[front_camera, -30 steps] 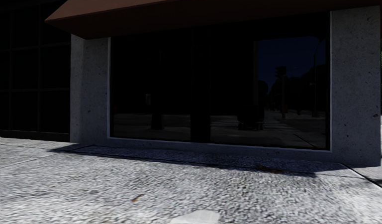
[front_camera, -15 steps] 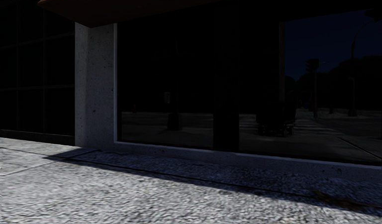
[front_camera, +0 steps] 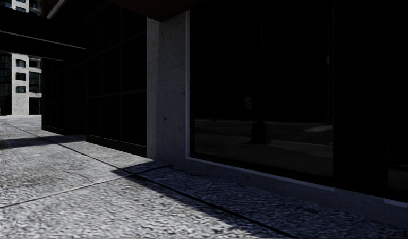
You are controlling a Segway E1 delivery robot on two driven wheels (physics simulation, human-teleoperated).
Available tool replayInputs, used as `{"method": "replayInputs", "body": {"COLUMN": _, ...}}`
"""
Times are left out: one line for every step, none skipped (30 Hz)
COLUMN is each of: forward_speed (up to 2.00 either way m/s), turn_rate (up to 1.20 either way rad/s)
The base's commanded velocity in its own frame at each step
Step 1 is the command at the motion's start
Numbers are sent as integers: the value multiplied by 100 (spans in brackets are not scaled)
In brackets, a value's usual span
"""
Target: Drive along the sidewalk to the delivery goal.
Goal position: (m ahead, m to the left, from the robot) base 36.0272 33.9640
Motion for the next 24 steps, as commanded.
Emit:
{"method": "replayInputs", "body": {"forward_speed": 140, "turn_rate": 82}}
{"method": "replayInputs", "body": {"forward_speed": 140, "turn_rate": 82}}
{"method": "replayInputs", "body": {"forward_speed": 140, "turn_rate": 82}}
{"method": "replayInputs", "body": {"forward_speed": 140, "turn_rate": 82}}
{"method": "replayInputs", "body": {"forward_speed": 141, "turn_rate": 82}}
{"method": "replayInputs", "body": {"forward_speed": 141, "turn_rate": 82}}
{"method": "replayInputs", "body": {"forward_speed": 141, "turn_rate": 82}}
{"method": "replayInputs", "body": {"forward_speed": 141, "turn_rate": 82}}
{"method": "replayInputs", "body": {"forward_speed": 141, "turn_rate": 82}}
{"method": "replayInputs", "body": {"forward_speed": 148, "turn_rate": 82}}
{"method": "replayInputs", "body": {"forward_speed": 148, "turn_rate": 82}}
{"method": "replayInputs", "body": {"forward_speed": 150, "turn_rate": 82}}
{"method": "replayInputs", "body": {"forward_speed": 151, "turn_rate": 82}}
{"method": "replayInputs", "body": {"forward_speed": 153, "turn_rate": 82}}
{"method": "replayInputs", "body": {"forward_speed": 153, "turn_rate": 82}}
{"method": "replayInputs", "body": {"forward_speed": 153, "turn_rate": 82}}
{"method": "replayInputs", "body": {"forward_speed": 154, "turn_rate": 82}}
{"method": "replayInputs", "body": {"forward_speed": 155, "turn_rate": 82}}
{"method": "replayInputs", "body": {"forward_speed": 155, "turn_rate": 82}}
{"method": "replayInputs", "body": {"forward_speed": 155, "turn_rate": 82}}
{"method": "replayInputs", "body": {"forward_speed": 155, "turn_rate": 82}}
{"method": "replayInputs", "body": {"forward_speed": 155, "turn_rate": 80}}
{"method": "replayInputs", "body": {"forward_speed": 155, "turn_rate": 78}}
{"method": "replayInputs", "body": {"forward_speed": 156, "turn_rate": 77}}
